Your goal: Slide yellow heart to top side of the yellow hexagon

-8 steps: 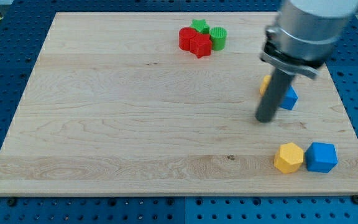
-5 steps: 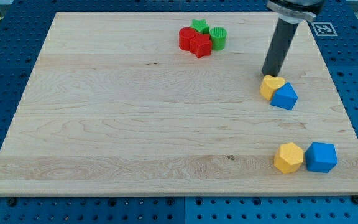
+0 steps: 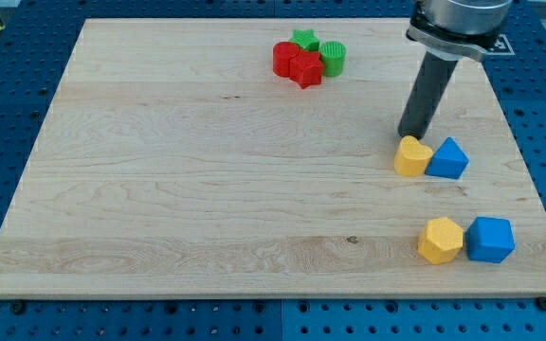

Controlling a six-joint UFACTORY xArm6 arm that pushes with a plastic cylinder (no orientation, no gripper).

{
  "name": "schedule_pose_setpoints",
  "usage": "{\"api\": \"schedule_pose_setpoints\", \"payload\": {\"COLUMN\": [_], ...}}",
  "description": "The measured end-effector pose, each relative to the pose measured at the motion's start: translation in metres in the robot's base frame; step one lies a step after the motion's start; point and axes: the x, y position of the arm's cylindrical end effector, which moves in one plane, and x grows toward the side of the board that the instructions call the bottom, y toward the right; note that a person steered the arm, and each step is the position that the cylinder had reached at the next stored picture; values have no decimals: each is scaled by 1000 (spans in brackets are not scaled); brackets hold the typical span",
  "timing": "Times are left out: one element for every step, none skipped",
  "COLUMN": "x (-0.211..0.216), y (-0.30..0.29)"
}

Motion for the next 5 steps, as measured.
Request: {"api": "schedule_pose_setpoints", "payload": {"x": [22, 48, 41, 43, 63], "y": [-1, -1, -12, -30, -12]}}
